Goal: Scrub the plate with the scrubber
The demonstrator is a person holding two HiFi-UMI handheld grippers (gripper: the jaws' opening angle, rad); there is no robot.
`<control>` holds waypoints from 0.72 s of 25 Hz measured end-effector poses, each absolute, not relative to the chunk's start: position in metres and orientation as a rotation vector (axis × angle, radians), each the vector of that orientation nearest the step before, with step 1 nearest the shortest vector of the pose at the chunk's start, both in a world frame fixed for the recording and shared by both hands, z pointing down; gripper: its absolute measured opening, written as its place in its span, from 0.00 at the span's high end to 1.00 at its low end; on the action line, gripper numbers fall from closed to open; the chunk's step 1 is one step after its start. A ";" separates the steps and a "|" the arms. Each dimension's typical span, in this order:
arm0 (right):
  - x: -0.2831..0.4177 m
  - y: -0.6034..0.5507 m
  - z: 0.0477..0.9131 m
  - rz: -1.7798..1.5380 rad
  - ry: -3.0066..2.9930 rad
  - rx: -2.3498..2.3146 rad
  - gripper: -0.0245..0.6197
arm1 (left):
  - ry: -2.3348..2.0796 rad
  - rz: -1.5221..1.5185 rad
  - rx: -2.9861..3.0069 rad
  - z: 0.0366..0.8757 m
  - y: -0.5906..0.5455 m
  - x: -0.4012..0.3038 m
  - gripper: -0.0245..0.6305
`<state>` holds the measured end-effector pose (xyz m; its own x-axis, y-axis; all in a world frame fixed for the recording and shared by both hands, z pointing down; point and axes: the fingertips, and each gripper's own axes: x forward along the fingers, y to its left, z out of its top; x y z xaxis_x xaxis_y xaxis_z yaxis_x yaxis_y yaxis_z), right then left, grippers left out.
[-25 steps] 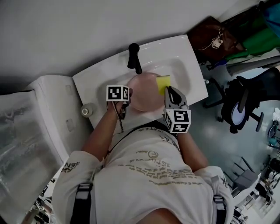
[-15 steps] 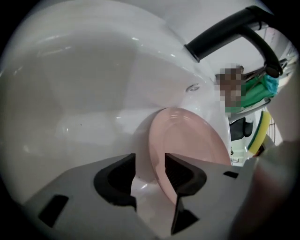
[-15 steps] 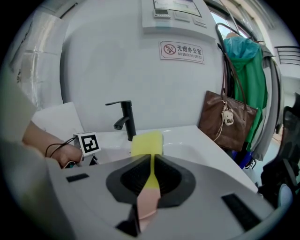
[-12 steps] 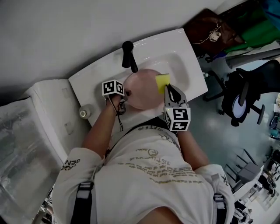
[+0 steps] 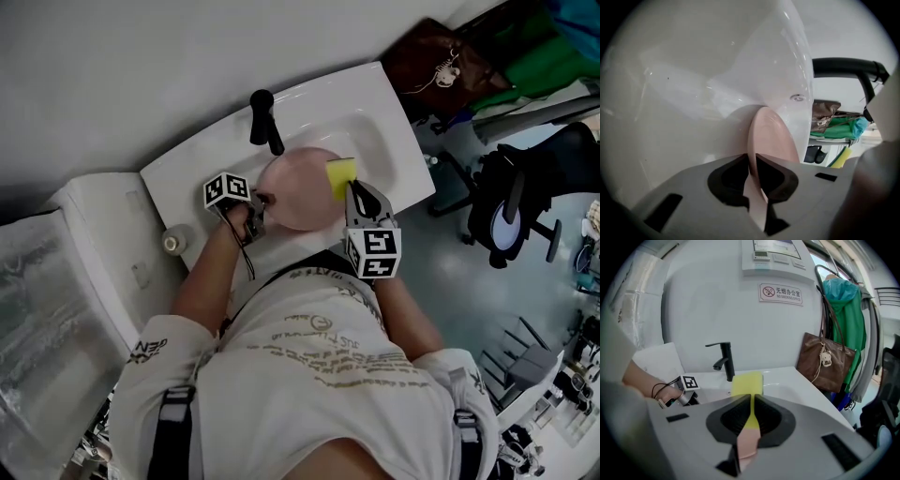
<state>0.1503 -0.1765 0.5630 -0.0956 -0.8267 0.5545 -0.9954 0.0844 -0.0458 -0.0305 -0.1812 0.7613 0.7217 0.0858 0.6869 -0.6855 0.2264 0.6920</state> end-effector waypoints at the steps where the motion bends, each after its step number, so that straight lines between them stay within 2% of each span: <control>1: 0.151 -0.176 0.563 0.594 -1.984 1.797 0.90 | -0.586 0.547 1.232 0.758 -0.182 -0.030 0.89; 18: 0.150 -0.173 0.566 0.636 -1.935 1.659 0.90 | -0.558 0.426 1.485 0.683 -0.177 -0.017 0.90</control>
<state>0.1500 -0.1730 0.5663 -0.1244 -0.7512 0.6483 -0.9893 0.1443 -0.0227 -0.0168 -0.1768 0.6827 0.8043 -0.0700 0.5900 -0.5877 0.0523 0.8074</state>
